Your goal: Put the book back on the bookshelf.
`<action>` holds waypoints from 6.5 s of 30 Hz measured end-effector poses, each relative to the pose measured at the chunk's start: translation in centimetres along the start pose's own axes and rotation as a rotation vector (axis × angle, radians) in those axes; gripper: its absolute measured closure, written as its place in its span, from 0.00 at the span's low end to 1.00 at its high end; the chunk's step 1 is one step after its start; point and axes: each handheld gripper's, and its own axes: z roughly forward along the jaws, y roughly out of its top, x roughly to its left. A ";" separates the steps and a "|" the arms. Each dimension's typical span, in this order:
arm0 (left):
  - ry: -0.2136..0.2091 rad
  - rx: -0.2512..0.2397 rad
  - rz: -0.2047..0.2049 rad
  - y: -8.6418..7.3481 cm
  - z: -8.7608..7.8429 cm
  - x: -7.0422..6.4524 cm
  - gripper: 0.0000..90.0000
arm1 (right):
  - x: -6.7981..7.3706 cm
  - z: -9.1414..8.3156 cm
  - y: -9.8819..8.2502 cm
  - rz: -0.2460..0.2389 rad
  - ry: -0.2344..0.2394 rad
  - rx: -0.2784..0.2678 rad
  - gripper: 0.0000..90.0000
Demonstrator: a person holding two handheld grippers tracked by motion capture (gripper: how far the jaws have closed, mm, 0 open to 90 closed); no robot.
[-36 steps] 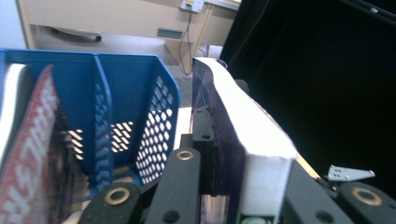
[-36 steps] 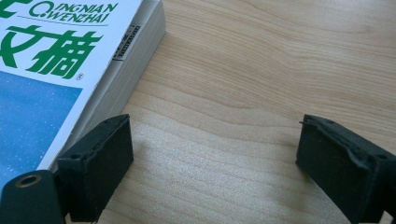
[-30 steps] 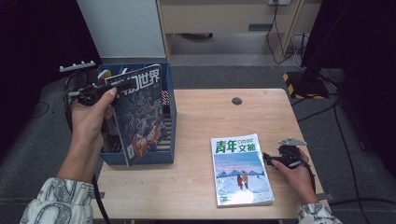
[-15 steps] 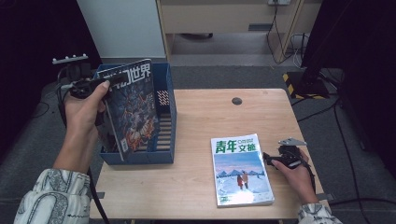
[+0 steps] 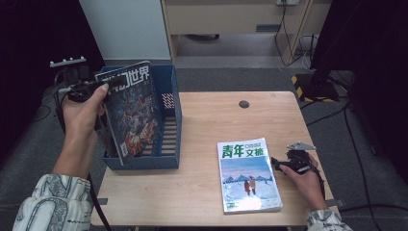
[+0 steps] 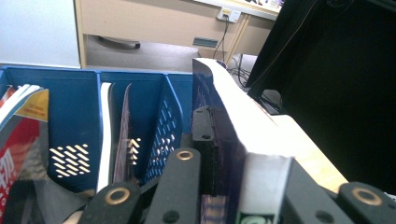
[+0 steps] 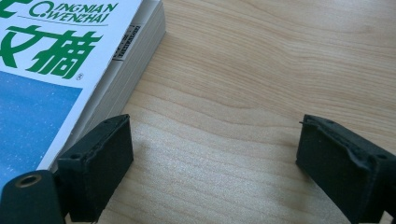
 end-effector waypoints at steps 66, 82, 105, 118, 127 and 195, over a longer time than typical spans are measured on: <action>0.144 -0.032 0.033 -1.0 4.2 1.1 0.91 | 0.1 0.0 0.0 0.003 0.001 -0.004 0.12; 0.186 -0.053 0.026 -1.1 3.3 2.6 0.91 | 0.1 0.0 0.0 0.003 0.000 -0.004 0.12; 0.158 -0.034 0.037 -2.4 6.0 1.6 0.91 | 0.1 0.0 0.0 0.004 0.000 -0.003 0.12; 0.154 -0.078 0.047 -3.3 6.6 1.4 0.91 | 0.1 0.0 0.0 0.003 0.000 -0.002 0.11; 0.150 -0.124 0.048 -4.2 6.6 1.6 0.91 | 0.1 0.0 0.0 0.004 0.001 -0.002 0.11; 0.205 -0.027 0.062 -9.5 4.9 2.5 0.89 | 0.3 0.0 0.0 0.002 0.004 0.004 0.11</action>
